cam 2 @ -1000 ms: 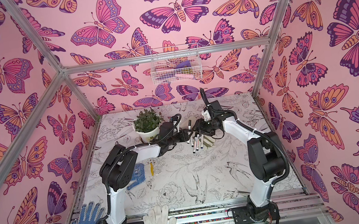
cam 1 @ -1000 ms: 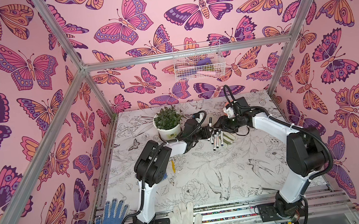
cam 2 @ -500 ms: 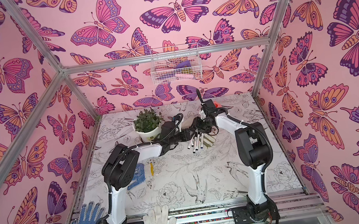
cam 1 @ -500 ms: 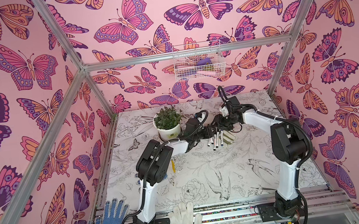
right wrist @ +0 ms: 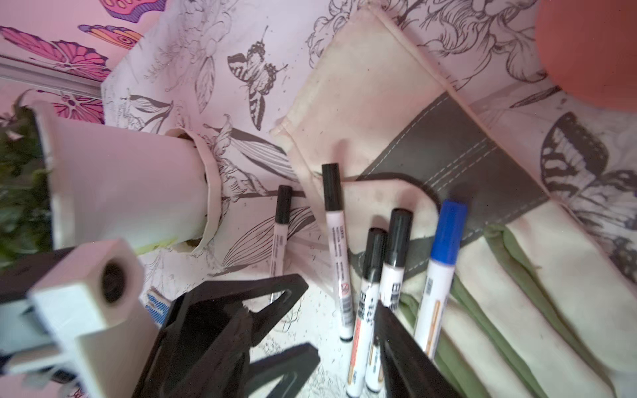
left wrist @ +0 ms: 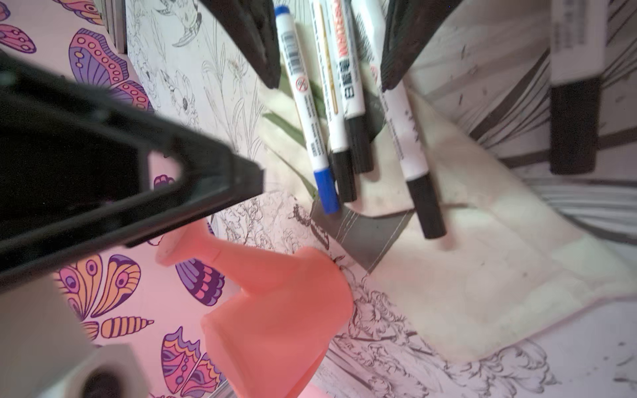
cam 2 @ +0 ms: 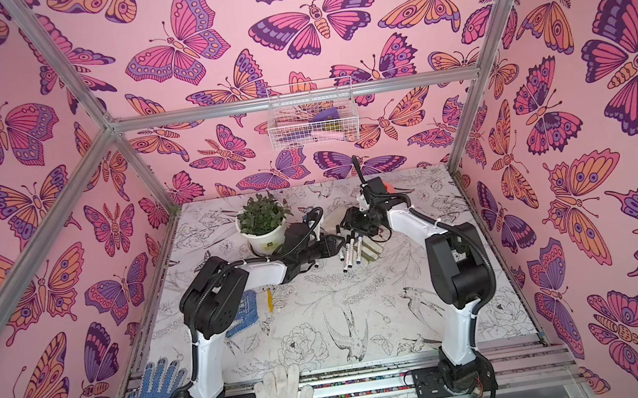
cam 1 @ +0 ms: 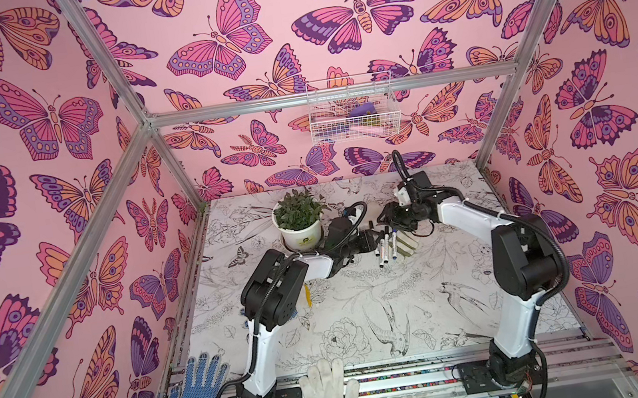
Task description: Insert the pens into the pen caps
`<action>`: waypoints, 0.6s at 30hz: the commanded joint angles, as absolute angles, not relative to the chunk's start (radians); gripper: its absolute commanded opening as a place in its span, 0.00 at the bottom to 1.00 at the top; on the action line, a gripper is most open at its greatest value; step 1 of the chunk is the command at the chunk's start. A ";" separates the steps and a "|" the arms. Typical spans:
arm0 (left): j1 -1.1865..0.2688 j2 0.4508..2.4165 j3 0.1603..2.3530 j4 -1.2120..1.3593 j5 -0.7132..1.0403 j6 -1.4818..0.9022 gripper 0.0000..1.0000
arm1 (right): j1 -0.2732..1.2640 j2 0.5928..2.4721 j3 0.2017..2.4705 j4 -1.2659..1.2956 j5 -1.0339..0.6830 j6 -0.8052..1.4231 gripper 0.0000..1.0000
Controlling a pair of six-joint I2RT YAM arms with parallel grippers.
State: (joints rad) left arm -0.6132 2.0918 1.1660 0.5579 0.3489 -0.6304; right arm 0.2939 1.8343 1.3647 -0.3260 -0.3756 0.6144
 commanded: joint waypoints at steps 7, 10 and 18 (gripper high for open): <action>-0.583 1.556 0.703 0.520 -0.026 -0.498 0.58 | 0.301 1.344 0.971 -0.159 0.081 0.462 0.63; -0.579 1.294 0.571 0.339 -0.283 -0.457 0.79 | 0.301 1.196 0.782 -0.018 0.320 0.348 0.67; -0.368 0.805 0.348 0.147 -0.731 -0.266 0.99 | 0.258 1.202 0.616 0.051 0.719 0.312 0.80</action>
State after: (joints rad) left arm -0.4343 0.8368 0.4435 0.2066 -0.5327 -0.3954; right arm 0.2806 1.1717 0.5606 0.0360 0.5159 0.3344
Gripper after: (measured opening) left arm 0.988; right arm 0.801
